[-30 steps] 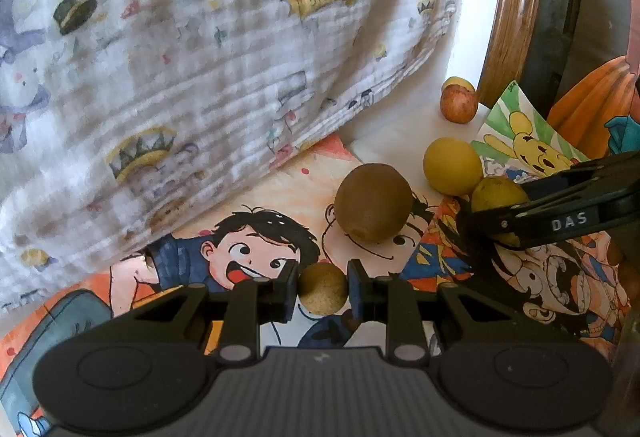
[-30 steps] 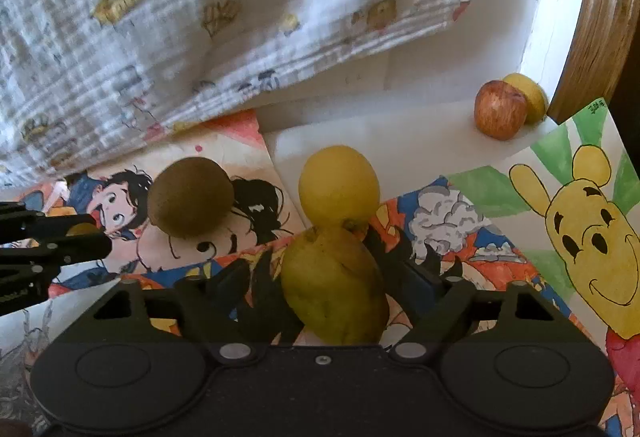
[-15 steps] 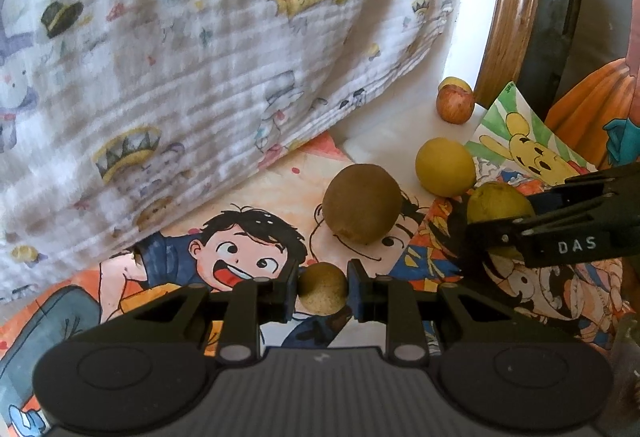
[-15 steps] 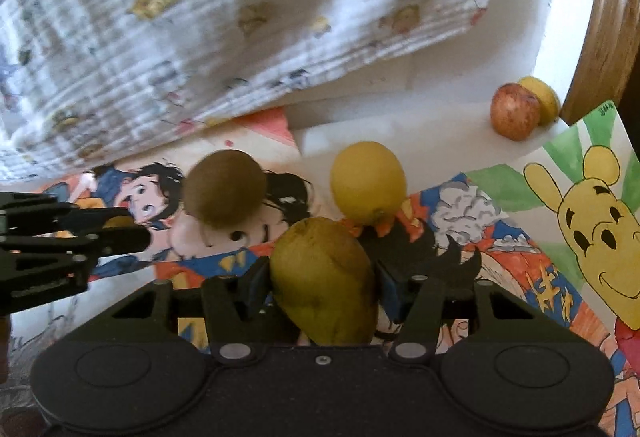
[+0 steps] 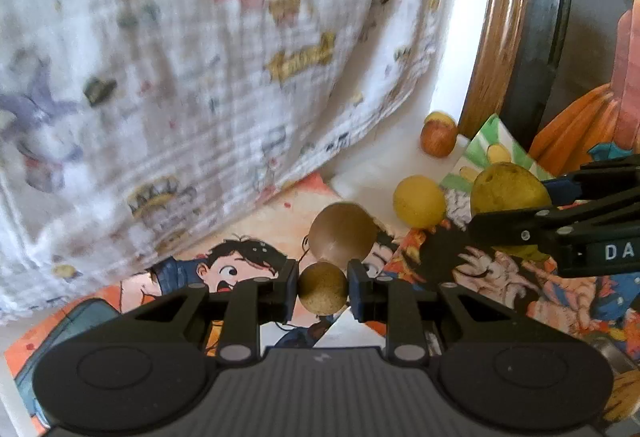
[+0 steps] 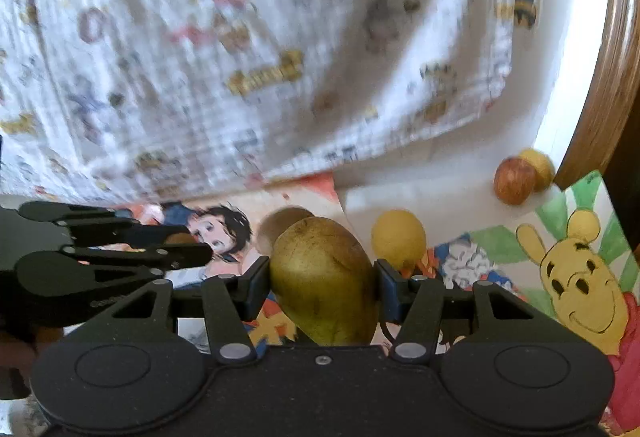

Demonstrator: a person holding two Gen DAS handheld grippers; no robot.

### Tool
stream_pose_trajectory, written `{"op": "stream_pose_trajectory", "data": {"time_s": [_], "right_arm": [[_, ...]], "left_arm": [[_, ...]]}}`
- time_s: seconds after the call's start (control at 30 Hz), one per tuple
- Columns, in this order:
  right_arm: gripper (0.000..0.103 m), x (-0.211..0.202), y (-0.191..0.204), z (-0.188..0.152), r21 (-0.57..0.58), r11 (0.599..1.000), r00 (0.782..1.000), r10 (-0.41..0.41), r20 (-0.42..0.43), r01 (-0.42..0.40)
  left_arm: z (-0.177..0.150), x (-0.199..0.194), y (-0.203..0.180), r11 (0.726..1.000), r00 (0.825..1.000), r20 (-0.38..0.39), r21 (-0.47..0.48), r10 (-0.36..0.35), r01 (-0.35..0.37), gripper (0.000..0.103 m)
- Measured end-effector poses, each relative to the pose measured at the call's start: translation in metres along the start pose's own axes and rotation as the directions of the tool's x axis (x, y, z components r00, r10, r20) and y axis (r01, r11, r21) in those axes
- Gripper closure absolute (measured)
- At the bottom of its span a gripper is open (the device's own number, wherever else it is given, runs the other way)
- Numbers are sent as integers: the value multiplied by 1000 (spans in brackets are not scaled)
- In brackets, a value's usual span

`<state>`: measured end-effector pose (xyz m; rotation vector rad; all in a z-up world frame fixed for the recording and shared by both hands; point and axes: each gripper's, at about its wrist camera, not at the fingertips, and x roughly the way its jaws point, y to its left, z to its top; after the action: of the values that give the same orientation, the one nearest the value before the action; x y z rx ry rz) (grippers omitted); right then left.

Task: Organize fruits
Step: 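Carry the small brown fruit and the pear toward the metal tray with both tools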

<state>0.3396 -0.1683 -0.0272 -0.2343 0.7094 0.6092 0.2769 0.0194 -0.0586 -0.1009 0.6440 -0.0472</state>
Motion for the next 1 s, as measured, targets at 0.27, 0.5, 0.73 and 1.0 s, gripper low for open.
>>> {"op": "stream_pose_trajectory", "data": {"time_s": [0.27, 0.5, 0.73, 1.0], "right_arm": [[46, -55, 22, 10, -29, 1000, 996, -3, 86, 6], [46, -105, 38, 5, -33, 999, 989, -15, 145, 20], [46, -150, 47, -24, 1, 1000, 986, -29, 164, 29], [46, -198, 51, -65, 49, 998, 983, -54, 178, 46]], "left_arm": [[9, -45, -8, 1000, 997, 72, 0, -12, 12, 74], [6, -86, -18, 1000, 992, 124, 8, -24, 23, 74], [-12, -124, -32, 999, 991, 128, 29, -33, 30, 74], [-28, -165, -52, 997, 988, 142, 57, -62, 54, 74]]}}
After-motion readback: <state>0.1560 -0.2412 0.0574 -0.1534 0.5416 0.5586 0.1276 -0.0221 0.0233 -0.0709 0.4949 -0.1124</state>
